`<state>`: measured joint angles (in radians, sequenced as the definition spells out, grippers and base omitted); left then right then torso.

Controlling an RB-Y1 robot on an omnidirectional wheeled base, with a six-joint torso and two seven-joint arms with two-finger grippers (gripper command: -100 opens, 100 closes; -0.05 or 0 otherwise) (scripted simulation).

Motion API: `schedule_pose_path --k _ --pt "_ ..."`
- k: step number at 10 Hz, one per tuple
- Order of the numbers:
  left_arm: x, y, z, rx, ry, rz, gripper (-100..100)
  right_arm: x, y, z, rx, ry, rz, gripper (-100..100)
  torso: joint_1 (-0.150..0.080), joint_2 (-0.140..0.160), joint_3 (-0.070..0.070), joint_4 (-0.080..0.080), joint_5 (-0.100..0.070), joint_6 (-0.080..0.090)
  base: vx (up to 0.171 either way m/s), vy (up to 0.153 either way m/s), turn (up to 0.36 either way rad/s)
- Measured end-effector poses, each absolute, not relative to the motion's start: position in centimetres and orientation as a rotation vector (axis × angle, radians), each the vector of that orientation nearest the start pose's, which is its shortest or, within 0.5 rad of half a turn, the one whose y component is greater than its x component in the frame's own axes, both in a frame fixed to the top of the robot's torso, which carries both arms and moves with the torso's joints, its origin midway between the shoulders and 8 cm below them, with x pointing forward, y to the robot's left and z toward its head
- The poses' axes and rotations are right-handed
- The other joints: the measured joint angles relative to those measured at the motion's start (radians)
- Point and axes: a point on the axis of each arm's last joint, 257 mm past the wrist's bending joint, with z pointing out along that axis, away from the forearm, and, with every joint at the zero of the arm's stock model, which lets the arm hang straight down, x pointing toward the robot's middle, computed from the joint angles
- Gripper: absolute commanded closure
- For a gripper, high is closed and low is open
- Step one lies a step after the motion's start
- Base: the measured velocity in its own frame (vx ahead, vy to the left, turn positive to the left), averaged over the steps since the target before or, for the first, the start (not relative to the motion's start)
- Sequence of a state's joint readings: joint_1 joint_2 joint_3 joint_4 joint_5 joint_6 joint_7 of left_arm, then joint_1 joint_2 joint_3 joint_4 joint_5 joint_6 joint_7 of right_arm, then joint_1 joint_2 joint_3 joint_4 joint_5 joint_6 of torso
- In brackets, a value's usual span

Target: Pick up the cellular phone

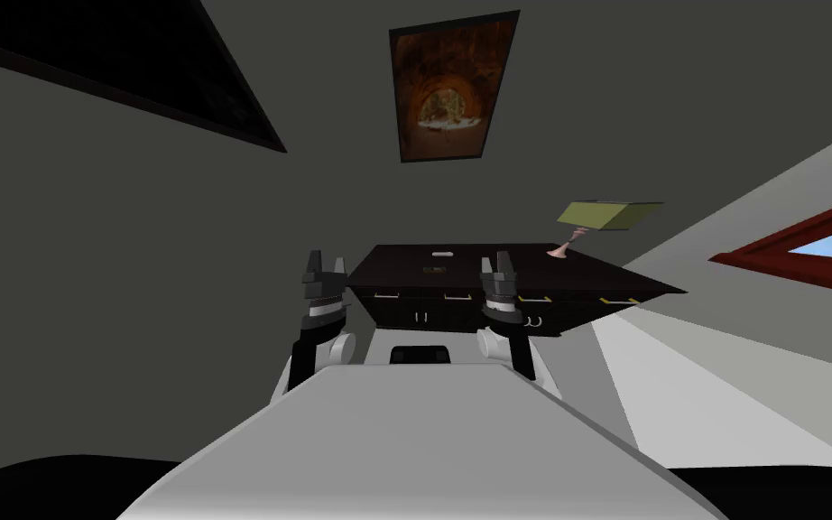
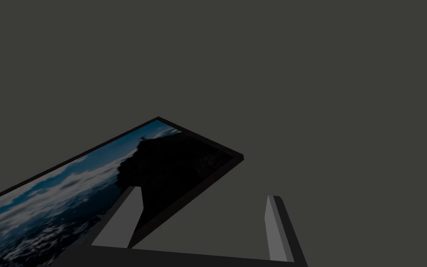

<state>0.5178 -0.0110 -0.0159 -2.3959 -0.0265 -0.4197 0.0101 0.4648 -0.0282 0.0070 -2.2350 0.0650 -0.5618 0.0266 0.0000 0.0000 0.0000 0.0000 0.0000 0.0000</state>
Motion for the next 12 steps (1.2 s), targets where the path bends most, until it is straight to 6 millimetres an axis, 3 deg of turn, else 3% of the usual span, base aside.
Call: schedule_pose_path --k 5,12 --pt "33.3 27.2 5.5 -0.640 0.600 -1.307 0 35.1 -27.3 0.2 0.425 0.808 1.135 -100 0.001 0.000 0.000 0.000 0.000 0.000 0.001 0.019 0.097" --pt "33.3 27.2 5.5 -0.640 0.600 -1.307 0 35.4 -29.7 -5.1 0.216 1.091 0.911 -100 0.001 -0.001 -0.001 0.000 0.000 0.000 0.010 0.020 0.131"
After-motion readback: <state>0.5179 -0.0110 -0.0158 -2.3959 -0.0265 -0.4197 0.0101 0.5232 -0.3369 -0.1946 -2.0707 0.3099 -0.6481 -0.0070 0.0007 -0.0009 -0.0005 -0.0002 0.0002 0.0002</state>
